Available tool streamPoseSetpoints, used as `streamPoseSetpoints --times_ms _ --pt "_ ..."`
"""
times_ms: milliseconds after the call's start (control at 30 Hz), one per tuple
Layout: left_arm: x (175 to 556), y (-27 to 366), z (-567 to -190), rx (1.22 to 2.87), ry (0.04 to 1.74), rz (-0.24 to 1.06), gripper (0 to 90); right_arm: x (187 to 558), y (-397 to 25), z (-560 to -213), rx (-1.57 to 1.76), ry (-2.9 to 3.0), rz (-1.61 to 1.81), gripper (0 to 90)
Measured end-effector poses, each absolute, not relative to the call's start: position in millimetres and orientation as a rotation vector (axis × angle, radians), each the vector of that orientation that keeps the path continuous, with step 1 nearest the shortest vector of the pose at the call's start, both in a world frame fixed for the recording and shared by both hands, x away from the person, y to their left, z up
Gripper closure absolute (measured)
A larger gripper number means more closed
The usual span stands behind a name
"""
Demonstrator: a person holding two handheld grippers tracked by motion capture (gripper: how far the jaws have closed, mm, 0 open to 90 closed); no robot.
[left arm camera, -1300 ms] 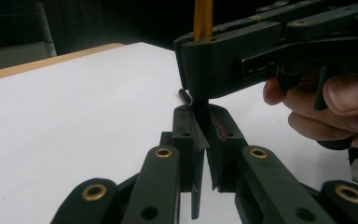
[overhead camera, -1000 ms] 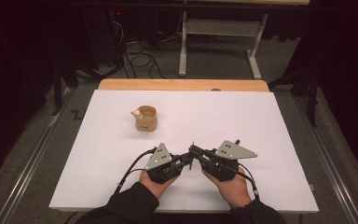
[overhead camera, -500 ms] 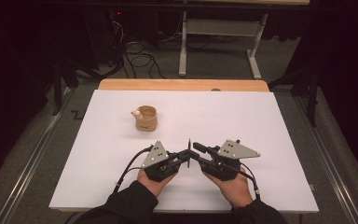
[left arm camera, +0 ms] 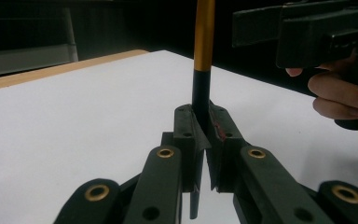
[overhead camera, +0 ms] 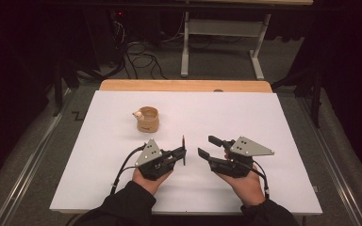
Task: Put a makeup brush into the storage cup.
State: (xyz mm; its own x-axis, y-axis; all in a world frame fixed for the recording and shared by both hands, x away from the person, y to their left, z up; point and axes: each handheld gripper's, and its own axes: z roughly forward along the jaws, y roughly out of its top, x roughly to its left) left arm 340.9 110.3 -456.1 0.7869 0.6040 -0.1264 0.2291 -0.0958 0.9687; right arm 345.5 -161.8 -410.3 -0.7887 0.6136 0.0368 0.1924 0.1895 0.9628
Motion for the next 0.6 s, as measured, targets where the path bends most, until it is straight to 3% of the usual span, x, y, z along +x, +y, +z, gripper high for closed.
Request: streamPoseSetpoints --times_ms 167,600 --pt "342.1 115.5 -454.9 1.667 0.675 0.360 83.3 348.2 -182.1 -411.0 0.811 2.099 1.585 29.8" --pt "345.4 121.8 -454.0 1.667 0.696 0.364 83.3 343.2 -222.0 -420.5 0.885 2.027 1.567 18.5"
